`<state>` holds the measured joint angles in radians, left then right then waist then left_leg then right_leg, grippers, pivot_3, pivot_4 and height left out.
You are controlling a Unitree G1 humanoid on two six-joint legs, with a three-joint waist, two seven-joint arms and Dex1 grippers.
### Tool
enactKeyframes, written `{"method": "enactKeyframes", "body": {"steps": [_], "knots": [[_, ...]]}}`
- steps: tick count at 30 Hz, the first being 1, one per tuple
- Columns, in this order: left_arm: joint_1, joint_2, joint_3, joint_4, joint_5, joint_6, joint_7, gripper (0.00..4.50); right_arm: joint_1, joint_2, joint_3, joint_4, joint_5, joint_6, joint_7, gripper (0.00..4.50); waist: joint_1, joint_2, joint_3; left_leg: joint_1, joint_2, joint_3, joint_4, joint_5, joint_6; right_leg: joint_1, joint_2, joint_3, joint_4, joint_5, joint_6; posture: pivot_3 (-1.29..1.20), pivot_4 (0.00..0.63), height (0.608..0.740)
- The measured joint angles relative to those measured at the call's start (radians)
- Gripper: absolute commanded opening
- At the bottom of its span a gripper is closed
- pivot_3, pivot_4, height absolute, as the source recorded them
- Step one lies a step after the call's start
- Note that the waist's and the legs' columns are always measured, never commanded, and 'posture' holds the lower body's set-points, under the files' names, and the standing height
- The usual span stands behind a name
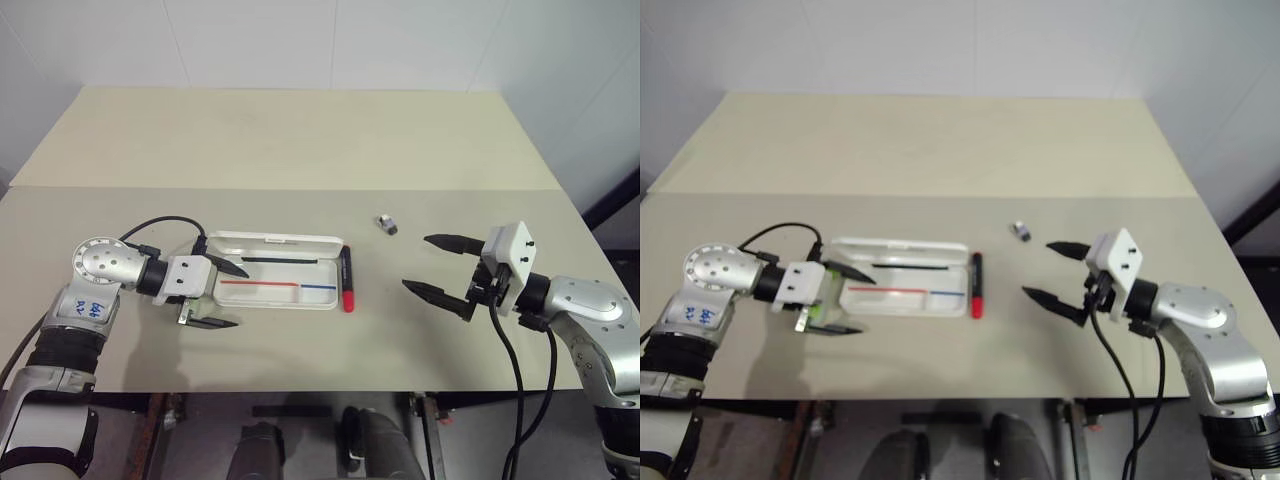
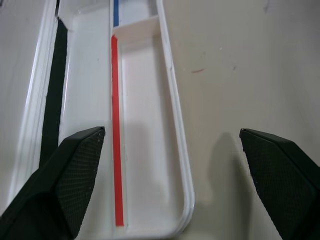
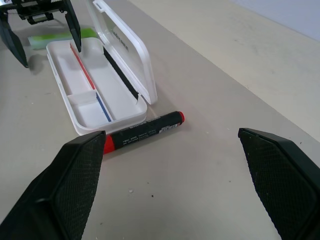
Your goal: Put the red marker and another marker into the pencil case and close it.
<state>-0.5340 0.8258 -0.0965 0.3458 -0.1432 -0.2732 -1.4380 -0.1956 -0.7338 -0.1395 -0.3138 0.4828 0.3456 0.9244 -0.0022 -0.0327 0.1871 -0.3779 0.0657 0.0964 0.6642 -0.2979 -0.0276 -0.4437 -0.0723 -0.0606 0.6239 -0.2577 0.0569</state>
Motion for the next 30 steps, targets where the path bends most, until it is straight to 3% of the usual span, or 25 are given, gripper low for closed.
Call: {"method": "enactKeyframes", "body": {"steps": [10,19,30], "knots": [[0.146,0.053,0.066,-0.267,-0.152,0.233,-0.010,4.47,-0.003,-0.008,0.010,-0.022,-0.007,0.047,-0.014,4.50,0.000,0.000,0.000,0.001,0.000,0.000,0.000,0.000,0.000,0.000,0.000,0.001,0.000,0.000,0.000,0.00,0.150,0.740],[0.219,-0.119,0.250,-0.423,-0.383,0.347,0.187,4.47,0.010,0.116,0.086,-0.207,-0.025,0.305,-0.289,4.50,-0.002,0.000,0.000,0.001,0.000,0.000,0.001,0.000,0.000,0.000,0.000,0.004,0.002,0.000,0.000,0.00,0.150,0.740],[0.416,-0.144,0.364,-0.505,-0.480,0.384,0.238,4.47,0.006,0.174,0.142,-0.309,-0.025,0.531,-0.458,4.50,-0.003,0.000,0.000,0.002,0.000,0.000,0.000,0.000,0.000,0.000,0.001,0.005,0.001,0.000,0.000,0.00,0.150,0.740]]}}
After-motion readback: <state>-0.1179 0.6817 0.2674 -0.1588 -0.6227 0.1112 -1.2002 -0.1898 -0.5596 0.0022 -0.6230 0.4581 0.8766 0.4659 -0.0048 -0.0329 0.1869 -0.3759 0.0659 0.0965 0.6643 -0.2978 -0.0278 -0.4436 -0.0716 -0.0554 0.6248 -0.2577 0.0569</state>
